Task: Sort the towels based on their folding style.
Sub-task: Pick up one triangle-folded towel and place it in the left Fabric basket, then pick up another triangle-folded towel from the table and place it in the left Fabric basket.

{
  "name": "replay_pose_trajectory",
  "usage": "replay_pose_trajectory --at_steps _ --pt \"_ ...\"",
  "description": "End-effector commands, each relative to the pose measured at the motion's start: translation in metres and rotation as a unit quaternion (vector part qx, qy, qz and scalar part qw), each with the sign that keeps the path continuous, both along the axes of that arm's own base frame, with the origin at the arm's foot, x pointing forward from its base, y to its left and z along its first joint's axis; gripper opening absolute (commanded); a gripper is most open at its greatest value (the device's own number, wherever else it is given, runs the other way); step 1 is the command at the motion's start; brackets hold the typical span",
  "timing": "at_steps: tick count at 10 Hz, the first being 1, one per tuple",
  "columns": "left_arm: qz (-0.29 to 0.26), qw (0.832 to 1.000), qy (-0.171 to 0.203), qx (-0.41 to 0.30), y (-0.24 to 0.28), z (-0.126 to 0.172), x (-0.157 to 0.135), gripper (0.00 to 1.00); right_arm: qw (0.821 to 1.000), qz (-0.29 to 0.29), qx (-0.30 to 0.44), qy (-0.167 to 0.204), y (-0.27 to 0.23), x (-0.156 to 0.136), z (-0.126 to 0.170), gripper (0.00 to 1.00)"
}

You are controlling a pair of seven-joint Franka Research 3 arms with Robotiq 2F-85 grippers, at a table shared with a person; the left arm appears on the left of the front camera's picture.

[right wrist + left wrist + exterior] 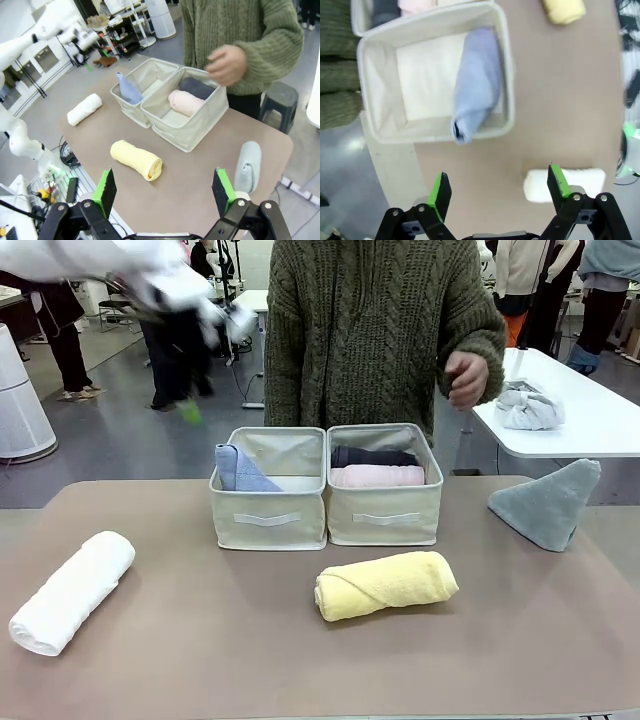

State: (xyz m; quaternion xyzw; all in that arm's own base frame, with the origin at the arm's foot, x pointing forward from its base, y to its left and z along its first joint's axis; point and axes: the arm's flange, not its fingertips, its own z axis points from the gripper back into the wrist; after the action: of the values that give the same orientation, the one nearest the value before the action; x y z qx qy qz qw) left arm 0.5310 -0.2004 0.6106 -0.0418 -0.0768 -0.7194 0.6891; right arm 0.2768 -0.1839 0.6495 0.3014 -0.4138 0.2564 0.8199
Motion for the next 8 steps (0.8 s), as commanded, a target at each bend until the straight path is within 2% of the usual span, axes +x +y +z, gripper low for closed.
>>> replay_pose_trajectory --at_steps 1,3,5,7,8 --pt "0.045 0.997 0.024 -0.065 0.093 0.022 -0.022 1.0 1.0 0.005 0.002 0.0 0.001 0.001 0.0 1.0" --pt "0.106 0.985 0.004 -0.136 0.172 0.038 -0.047 1.0 1.0 0.005 0.002 0.0 0.001 0.001 0.0 1.0" --pt "0.154 0.974 -0.005 -0.168 0.227 0.042 -0.066 1.0 1.0 0.005 0.002 0.0 0.001 0.001 0.0 1.0" --pt "0.175 0.974 -0.004 -0.147 0.231 0.036 -0.071 1.0 1.0 0.005 0.002 0.0 0.001 0.001 0.0 1.0" --pt "0.168 0.973 0.01 -0.156 0.25 0.048 -0.064 1.0 1.0 0.005 0.002 0.0 0.001 0.001 0.0 1.0"
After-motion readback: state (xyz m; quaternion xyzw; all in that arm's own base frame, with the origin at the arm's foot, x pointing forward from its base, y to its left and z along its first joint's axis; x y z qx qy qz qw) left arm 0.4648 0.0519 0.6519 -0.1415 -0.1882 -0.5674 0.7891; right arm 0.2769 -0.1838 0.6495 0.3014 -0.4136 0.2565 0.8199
